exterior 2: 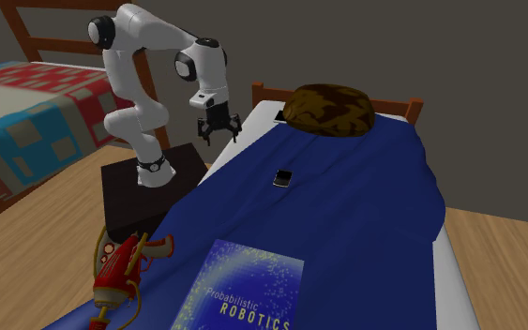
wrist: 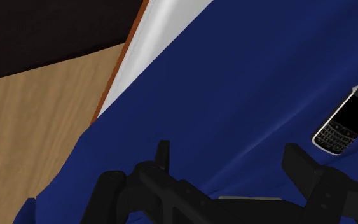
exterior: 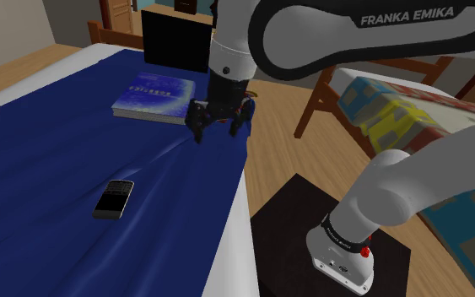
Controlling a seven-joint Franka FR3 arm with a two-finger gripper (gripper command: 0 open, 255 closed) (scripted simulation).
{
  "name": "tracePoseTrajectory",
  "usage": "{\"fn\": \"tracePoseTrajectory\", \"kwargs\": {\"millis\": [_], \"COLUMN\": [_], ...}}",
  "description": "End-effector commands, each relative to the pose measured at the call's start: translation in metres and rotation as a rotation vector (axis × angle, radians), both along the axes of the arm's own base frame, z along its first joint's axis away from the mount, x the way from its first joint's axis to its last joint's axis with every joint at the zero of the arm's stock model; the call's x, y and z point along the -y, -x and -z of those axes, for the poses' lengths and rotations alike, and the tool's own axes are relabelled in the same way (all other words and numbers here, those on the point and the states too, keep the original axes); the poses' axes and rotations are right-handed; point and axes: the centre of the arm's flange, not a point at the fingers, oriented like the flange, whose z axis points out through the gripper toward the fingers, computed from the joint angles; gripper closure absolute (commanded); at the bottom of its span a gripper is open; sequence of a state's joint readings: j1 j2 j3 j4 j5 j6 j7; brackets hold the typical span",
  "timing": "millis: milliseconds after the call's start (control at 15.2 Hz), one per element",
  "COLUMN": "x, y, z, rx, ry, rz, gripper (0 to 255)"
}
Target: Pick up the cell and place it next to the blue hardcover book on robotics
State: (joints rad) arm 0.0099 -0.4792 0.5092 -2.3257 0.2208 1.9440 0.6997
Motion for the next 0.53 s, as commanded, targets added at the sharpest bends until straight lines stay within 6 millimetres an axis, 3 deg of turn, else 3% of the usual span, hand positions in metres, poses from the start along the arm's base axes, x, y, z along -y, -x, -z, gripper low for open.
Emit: {"fn": "tracePoseTrajectory", "kwargs": {"millis": [0, 462], "x": [-0.024, -0.104], "y": [-0.008, -0.042], "z": [0.010, 0.053], "rx": [-0.005, -0.025], "ry": [0.004, 0.025], "rz": [0.036, 0.151], "gripper": [0, 0]}}
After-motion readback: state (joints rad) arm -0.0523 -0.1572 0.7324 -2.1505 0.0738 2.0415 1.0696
